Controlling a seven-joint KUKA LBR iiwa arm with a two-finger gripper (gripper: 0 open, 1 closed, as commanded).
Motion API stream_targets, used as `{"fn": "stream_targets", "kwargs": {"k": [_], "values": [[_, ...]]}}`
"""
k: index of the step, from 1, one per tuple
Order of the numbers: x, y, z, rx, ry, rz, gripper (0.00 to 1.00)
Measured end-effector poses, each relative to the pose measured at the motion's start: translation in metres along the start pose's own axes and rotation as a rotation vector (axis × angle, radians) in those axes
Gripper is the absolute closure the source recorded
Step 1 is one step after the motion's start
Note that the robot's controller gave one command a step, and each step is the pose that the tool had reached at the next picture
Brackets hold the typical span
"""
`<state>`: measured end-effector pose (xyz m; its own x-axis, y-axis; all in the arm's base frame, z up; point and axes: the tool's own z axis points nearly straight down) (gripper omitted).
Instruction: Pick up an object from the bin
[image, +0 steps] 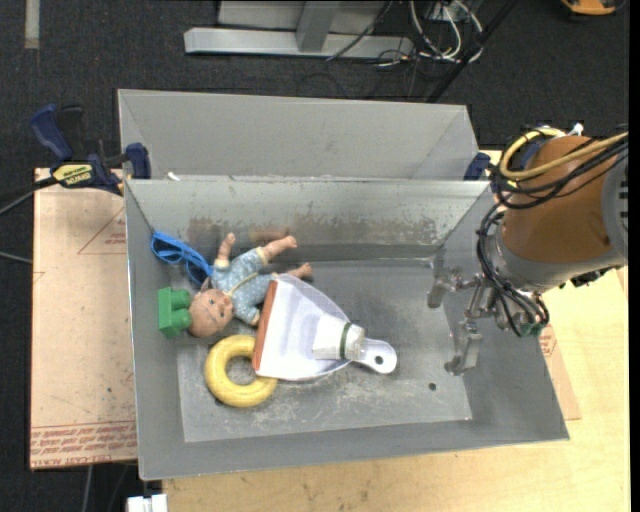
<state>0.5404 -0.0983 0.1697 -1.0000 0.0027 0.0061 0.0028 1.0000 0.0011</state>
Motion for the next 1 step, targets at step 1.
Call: {"fn": "stream_targets", "kwargs": {"k": [1], "values": [[-0.0018,0.0005,-0.0041,0.001,-0.007,-0.003,0.0]]}}
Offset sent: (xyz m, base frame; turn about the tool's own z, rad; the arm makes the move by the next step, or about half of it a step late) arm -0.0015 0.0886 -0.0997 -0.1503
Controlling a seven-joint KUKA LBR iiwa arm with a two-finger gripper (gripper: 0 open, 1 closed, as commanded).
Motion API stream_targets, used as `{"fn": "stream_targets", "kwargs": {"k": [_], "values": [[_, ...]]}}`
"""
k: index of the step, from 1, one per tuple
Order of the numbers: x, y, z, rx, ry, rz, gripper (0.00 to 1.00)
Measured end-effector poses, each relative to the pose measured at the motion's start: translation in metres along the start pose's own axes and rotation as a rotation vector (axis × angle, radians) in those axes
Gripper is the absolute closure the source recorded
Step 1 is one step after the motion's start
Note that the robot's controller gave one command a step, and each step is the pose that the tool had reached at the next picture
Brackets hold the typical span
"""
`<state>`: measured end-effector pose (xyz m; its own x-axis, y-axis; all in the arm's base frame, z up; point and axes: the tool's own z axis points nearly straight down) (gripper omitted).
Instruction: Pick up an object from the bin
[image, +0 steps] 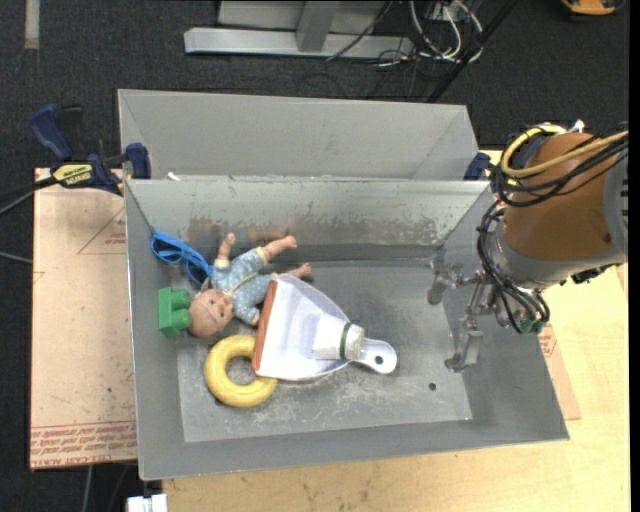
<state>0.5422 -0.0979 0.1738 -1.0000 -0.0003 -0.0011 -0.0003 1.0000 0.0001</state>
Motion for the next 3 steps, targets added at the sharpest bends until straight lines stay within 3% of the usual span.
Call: {"fn": "stream_targets", "kwargs": {"k": [1,2,3], "values": [[0.001,0.052,0.061,-0.001,-0.001,-0.088,0.0],[-0.016,0.076,0.069,-0.002,0.005,0.085,0.0],[-0.01,0.078,0.067,-0.001,-0.002,0.155,0.0]]}}
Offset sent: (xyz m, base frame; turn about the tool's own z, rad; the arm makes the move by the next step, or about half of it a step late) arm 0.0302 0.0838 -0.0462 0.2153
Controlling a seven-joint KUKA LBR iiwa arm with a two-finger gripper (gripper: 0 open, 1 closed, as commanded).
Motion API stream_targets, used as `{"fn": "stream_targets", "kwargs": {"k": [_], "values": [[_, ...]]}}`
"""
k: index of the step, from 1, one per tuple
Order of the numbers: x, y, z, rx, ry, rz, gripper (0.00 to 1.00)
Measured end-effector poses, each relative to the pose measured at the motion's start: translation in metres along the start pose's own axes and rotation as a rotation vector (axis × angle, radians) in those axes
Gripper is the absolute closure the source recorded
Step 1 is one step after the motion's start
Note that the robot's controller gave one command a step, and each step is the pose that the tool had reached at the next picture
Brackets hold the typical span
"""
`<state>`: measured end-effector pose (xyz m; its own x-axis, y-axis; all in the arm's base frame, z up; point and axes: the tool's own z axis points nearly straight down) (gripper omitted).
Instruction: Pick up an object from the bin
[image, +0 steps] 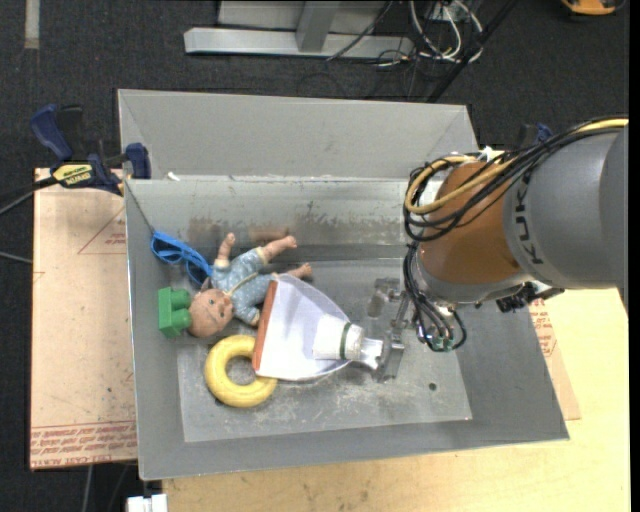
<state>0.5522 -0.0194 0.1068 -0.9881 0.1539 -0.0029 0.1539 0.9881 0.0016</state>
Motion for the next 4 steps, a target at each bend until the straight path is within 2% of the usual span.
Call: {"fn": "stream_targets", "kwargs": {"k": [1,2,4], "values": [[0.0143,0.0027,0.0392,-0.001,0.009,-0.017,0.0],[0.0161,-0.0029,0.0373,-0.001,0.0,0.078,1.0],[0.0167,-0.003,0.0353,-0.001,0.002,0.078,1.0]]}}
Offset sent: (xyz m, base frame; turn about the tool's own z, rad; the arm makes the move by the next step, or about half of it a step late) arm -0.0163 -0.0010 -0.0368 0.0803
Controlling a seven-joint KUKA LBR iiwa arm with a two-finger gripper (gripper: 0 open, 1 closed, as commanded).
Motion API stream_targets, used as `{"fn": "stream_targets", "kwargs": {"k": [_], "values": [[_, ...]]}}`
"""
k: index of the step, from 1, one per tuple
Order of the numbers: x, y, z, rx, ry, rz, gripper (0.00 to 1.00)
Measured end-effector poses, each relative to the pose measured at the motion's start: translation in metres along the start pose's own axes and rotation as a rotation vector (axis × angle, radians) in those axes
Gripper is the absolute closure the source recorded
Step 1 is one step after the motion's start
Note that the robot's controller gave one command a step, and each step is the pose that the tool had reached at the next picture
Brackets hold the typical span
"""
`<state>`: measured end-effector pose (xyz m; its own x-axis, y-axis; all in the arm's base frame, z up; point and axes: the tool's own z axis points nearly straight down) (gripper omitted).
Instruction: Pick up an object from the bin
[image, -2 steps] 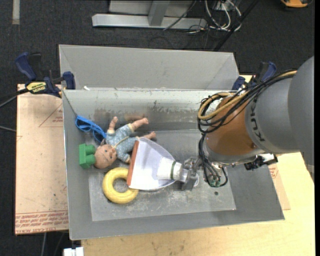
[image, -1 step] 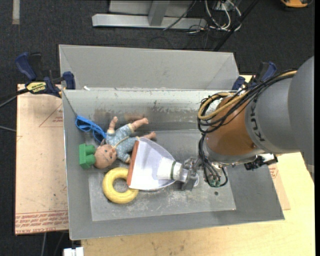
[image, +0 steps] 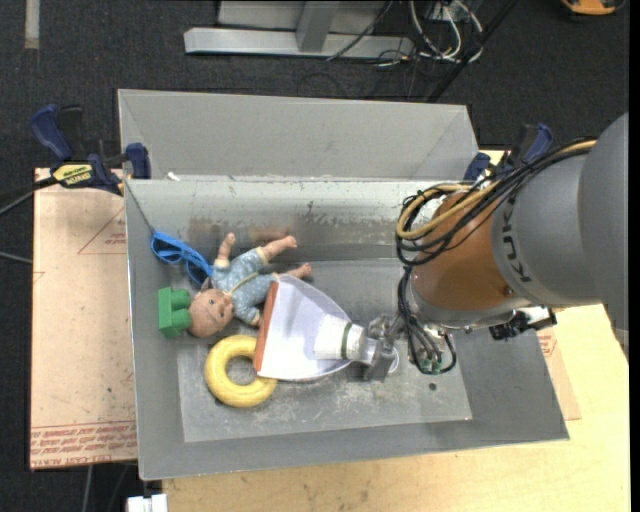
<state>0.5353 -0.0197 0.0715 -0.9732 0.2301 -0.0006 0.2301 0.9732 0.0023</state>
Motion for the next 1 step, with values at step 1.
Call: {"fn": "stream_targets", "kwargs": {"k": [1], "values": [[0.0013,-0.0002,-0.0113,0.0,0.005,0.0,1.0]]}}
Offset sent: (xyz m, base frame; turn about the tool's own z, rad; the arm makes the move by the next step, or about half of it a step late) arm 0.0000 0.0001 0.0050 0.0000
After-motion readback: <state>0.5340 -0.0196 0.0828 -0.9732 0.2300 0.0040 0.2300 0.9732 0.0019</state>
